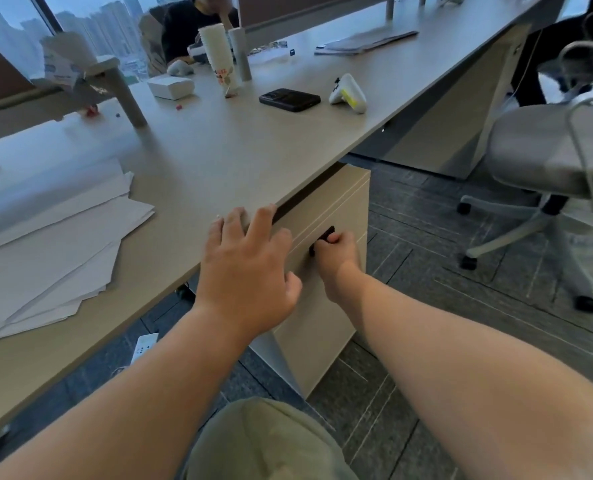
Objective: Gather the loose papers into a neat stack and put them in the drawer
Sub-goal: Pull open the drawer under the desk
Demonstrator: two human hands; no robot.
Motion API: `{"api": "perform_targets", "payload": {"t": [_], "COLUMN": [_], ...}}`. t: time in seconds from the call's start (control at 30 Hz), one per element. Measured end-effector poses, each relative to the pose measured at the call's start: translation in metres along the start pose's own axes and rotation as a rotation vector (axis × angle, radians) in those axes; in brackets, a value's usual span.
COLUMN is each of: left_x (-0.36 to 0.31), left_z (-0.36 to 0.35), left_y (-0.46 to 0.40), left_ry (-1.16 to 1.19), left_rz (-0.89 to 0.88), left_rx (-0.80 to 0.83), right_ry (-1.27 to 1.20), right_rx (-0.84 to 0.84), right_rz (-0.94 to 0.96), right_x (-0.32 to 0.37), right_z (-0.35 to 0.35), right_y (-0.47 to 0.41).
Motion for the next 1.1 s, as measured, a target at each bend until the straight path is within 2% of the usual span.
{"api": "perform_targets", "payload": {"t": [0.13,0.47,0.53,0.57,0.63,0.7,0.73,0.83,1.1], "left_x": [0.005,0.003,0.003,0.002,-0.001,-0.004,-0.005,-0.007,-0.013], "left_z": [0.0,0.007,0.009,0.01,0.013,0.015,0.016,0.024,0.038], "left_y": [0.002,0.005,0.005,0.005,0.006,0.007,0.008,0.011,0.021], "left_ry": [0.059,0.141,0.143,0.142,0.145,0.154,0.16,0.192,0.193], "left_rz": [-0.015,0.024,0.024,0.026,0.031,0.04,0.05,0.096,0.123], "left_rx": [-0.028,-0.033,-0.021,-0.014,0.0,0.006,0.009,0.043,0.115], "right_ry": [-0.137,-0.073,0.085,0.257,0.655,0.982,1.131,1.378,1.582], "right_rx": [-0.055,-0.082,-0.069,-0.1,-0.193,-0.084,0.013,0.138,0.215], "right_rz": [-0.025,-0.059,0.037,0.144,0.495,0.863,0.959,0.984,0.924], "right_x": [0.002,-0.006,-0.013,-0.015,-0.009,0.002,0.005,0.012,0.026], "right_z": [-0.005,0.022,0.039,0.048,0.063,0.065,0.064,0.068,0.109], "right_y": [0.006,0.024,0.029,0.03,0.039,0.054,0.06,0.067,0.093]}}
Point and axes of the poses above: each hand's wrist, its own y-axis away from the middle knuckle, its own z-axis out of the back of the hand, x = y × z, the point moved 2 cm from there along -y, towards the middle knuckle, and after that the axes turned 10 degrees about y, right-handed, at the moved point
